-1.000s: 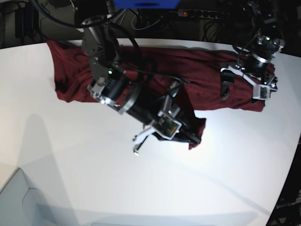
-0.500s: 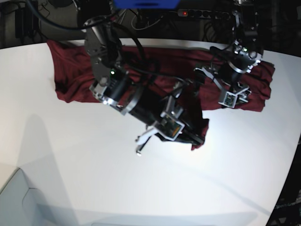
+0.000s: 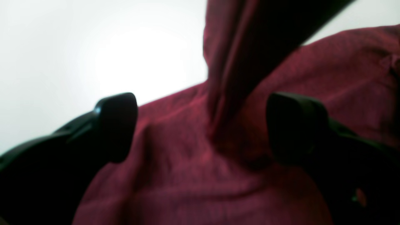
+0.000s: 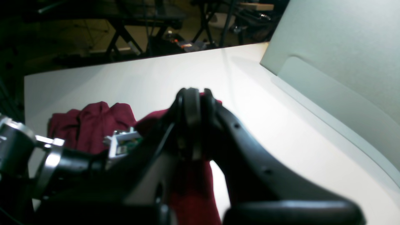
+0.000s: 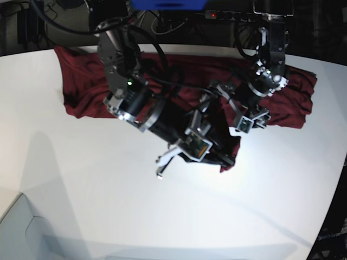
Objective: Layout the t-shirt on the table in an organized manner, then fold the t-shirt properly
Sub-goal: 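Move the left gripper over the shirt and grasp the sleeve fabric, then lay the sleeve along the folded shirt body with both grippers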
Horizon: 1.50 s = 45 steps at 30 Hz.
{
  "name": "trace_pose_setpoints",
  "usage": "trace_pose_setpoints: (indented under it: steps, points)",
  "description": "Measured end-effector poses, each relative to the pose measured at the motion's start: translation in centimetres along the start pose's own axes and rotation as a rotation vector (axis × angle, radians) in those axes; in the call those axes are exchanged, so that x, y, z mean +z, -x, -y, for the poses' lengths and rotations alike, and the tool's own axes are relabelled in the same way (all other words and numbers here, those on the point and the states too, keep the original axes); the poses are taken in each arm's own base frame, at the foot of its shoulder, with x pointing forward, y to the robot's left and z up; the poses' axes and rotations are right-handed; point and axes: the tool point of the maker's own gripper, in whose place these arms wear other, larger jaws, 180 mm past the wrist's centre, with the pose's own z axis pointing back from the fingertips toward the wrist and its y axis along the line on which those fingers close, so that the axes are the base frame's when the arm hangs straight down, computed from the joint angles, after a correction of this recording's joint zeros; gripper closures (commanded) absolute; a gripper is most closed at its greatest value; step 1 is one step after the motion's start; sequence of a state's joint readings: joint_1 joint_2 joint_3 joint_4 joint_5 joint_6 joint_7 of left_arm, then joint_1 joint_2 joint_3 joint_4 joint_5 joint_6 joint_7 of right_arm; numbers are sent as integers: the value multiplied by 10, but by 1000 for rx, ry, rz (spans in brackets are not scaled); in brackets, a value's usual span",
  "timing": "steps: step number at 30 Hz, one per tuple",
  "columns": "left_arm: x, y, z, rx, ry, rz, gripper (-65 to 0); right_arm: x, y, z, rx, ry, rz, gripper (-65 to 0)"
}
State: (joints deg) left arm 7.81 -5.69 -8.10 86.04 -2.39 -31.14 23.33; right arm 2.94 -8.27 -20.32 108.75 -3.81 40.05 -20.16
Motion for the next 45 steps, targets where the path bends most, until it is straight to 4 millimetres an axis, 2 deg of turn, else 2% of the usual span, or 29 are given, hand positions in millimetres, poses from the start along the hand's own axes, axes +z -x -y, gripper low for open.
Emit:
trace_pose_setpoints:
  steps: [4,6,8,11,12,13,15,18,22,27,30,34,39,42,45]
  points:
    - [-8,4,13,-8,39,-18,-615,0,0,0,0,0,0,0]
    - [-9,2,14,-9,43,-16,-533,0,0,0,0,0,-1,0]
    - [-10,-2,12,-13,40,-7,-363,0,0,0,0,0,0,0]
    - [-8,-4,8,-12,30,1,-56,0,1,0,3,1,-3,0]
    - [-8,-4,7,-12,26,0,0,0,1,0,2,1,-2,0]
    - [-7,-1,6,-14,22,-8,0,0,1,0,3,1,-3,0]
    - [-4,0,0,-2,5,-7,-43,0,0,0,3,1,-2,0]
    - [9,-6,-27,20,-70,18,0,0,1,1,3,4,-4,0]
    - [41,-24,-73,29,-215,80,-3,1,2,2,3,5,-5,0]
    - [96,-55,-131,9,-417,179,-3,4,9,-4,-20,1,-18,0]
    - [126,-56,-154,-11,-507,186,-3,7,19,-21,-50,-28,-44,0]
    - [153,-56,-181,-54,-579,166,-3,7,26,-49,-94,-87,-52,0]
    - [175,-52,-199,-60,-637,155,-3,5,59,-92,-180,-181,-132,0]
    - [173,-37,-206,-20,-642,131,-3,4,89,-112,-234,-227,-204,0]
    - [167,-17,-207,19,-630,85,-3,5,109,-119,-258,-240,-262,0]
